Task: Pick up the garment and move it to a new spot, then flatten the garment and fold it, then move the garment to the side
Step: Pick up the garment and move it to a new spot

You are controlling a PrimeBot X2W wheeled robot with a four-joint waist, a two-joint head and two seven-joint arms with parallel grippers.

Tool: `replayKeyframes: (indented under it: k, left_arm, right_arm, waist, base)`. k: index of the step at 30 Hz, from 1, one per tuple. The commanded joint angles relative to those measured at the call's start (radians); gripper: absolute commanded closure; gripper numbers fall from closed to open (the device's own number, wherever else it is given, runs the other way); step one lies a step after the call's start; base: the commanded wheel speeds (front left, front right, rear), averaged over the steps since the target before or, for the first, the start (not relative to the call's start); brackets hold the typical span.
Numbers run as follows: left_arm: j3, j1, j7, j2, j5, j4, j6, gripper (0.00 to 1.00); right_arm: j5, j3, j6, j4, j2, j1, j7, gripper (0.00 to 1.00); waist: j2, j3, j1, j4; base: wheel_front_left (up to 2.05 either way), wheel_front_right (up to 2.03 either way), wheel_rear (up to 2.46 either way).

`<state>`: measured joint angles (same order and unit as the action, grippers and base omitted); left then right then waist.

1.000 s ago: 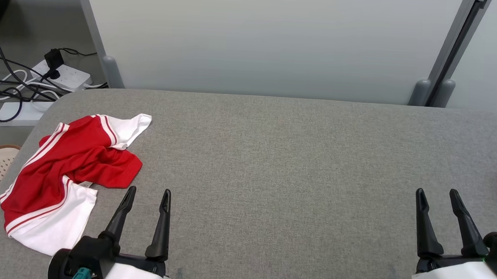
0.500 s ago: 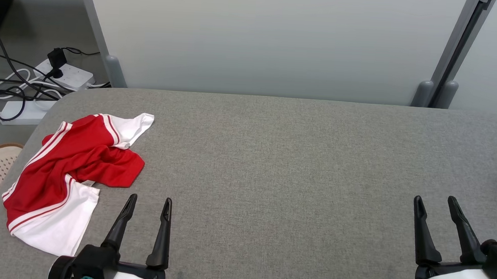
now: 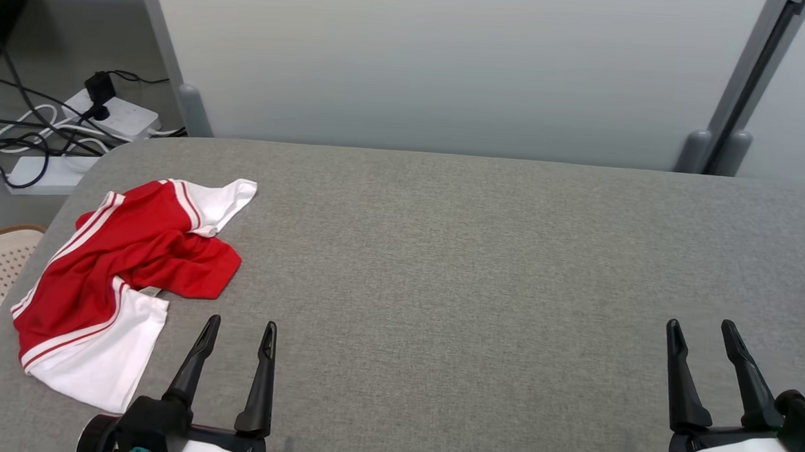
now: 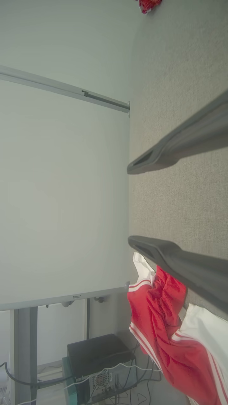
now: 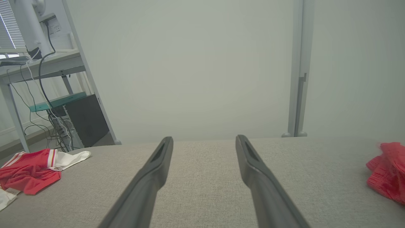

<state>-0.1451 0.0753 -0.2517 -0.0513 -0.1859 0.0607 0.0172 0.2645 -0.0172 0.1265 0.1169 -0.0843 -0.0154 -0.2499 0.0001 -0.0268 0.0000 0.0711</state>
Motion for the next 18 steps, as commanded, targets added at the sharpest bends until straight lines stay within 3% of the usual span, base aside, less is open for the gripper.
replayKeyframes:
  k: [1,18]
  left_arm:
    - [0.038,-0.035,-0.010,-0.002,0.009,-0.024,-0.006,0.00]
    - [0.055,-0.047,-0.010,0.001,0.026,-0.026,-0.009,0.00]
  right_arm:
    - [0.007,-0.028,0.004,-0.028,-0.008,0.011,-0.012,0.00]
    - [0.037,-0.079,0.004,-0.036,-0.013,0.019,-0.012,0.00]
  waist:
    - [-0.0001,0.000,0.0000,0.009]
    - [-0.0001,0.003,0.0000,0.224]
  base:
    - [0.00,0.00,0.00]
    - [0.00,0.00,0.00]
